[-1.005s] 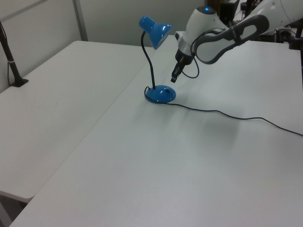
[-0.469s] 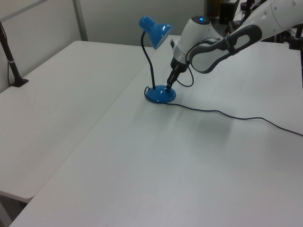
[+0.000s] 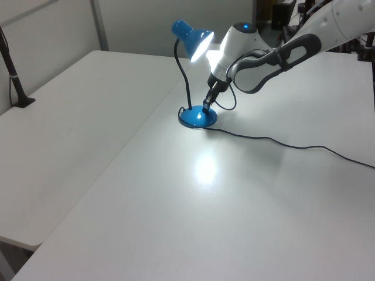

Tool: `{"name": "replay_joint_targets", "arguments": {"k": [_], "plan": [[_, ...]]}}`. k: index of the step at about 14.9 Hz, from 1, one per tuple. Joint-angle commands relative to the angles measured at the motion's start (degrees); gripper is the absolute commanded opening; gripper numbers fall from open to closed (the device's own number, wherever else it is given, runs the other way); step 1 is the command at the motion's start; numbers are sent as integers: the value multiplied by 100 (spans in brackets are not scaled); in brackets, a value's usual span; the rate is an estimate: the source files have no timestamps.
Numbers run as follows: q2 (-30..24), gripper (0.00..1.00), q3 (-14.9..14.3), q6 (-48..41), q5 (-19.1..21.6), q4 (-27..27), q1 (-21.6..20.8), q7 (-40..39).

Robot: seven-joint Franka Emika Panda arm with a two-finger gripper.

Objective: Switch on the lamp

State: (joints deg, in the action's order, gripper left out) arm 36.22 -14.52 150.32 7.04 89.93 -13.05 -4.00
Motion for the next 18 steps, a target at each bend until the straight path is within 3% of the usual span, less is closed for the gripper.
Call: {"name": "replay_joint_targets", "arguments": {"k": [1,3,7,11,14,15,16,18], "plan": [[-9,0,19,94,52,-47,-57,93],[-333,0,19,42,60,215,-75,101],[-1369,0,19,-89,69,1313,-154,101],[-2372,1,19,-2044,52,1501,-5,58],[-3066,14,19,-3242,17,1492,267,31],[-3199,25,10,-3559,-18,1396,337,31],[-3270,43,10,-3971,-80,1265,416,31],[-3297,100,19,-4815,-211,835,566,66]]}}
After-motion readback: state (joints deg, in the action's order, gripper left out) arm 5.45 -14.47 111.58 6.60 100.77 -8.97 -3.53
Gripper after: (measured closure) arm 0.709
